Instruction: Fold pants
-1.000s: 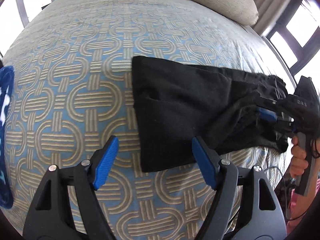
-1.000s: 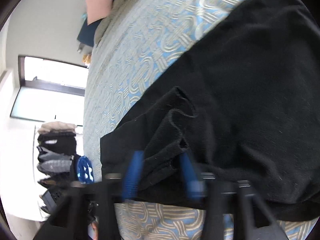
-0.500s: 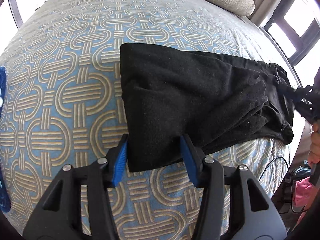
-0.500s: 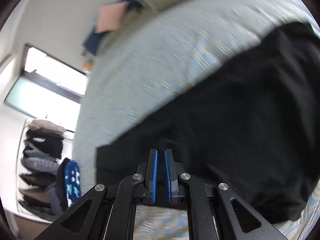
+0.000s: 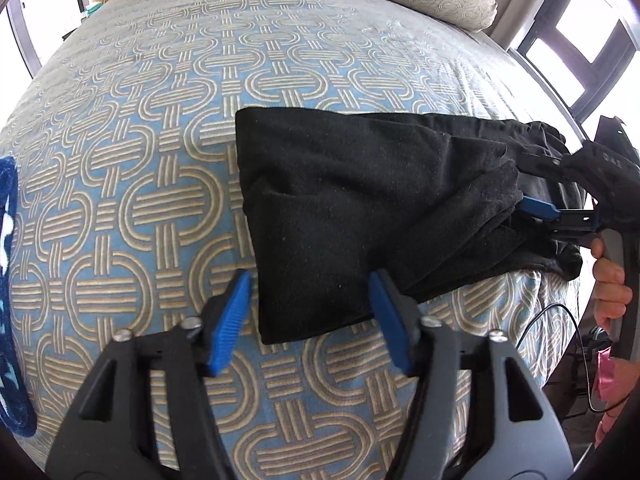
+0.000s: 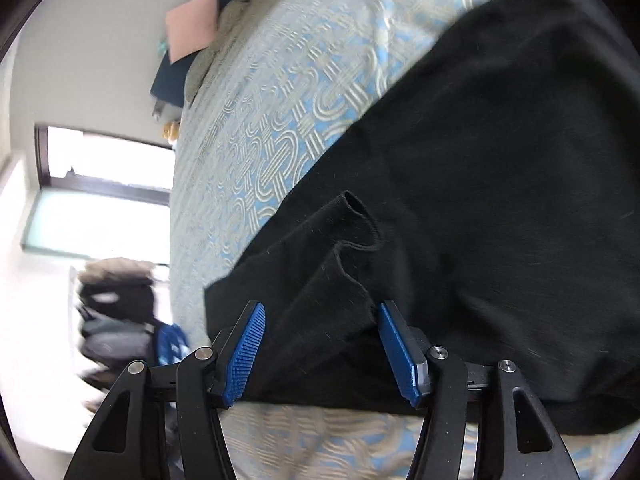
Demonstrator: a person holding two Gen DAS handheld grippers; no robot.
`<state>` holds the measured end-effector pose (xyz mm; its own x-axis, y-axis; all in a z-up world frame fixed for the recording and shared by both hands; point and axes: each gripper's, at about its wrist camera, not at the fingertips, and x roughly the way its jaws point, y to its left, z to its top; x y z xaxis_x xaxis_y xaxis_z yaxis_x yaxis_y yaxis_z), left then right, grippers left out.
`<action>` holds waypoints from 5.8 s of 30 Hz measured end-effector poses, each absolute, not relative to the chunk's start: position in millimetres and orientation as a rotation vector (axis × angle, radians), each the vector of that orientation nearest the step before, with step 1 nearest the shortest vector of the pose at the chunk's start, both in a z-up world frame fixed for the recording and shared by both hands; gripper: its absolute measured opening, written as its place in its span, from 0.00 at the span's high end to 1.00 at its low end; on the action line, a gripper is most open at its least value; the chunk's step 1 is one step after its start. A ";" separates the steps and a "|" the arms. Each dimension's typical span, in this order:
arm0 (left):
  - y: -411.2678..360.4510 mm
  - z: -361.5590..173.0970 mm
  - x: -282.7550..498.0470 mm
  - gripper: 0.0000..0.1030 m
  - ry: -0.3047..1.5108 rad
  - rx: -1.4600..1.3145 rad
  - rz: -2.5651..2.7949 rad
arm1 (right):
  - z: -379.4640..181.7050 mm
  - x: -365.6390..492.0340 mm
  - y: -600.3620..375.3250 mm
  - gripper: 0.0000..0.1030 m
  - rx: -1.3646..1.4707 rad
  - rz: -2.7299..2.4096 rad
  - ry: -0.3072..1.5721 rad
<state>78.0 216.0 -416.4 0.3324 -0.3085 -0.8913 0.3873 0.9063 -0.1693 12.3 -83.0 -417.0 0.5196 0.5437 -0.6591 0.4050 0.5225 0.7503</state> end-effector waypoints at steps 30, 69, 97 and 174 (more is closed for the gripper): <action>215.2 -405.8 84.3 0.35 1.132 0.039 -0.484 | -393.0 26.6 -56.3 0.69 0.862 0.044 1.030; 6.1 -427.5 38.9 0.80 1.074 0.526 -0.889 | -430.4 -102.2 -92.7 0.52 1.244 -0.229 0.844; -9.5 -424.1 29.2 0.44 0.955 0.620 -0.902 | -444.4 -91.2 -119.2 0.67 1.380 -0.220 0.805; -156.4 -433.3 -14.4 0.46 1.230 0.498 -1.295 | -433.4 -73.8 -415.6 0.89 1.269 -0.225 0.533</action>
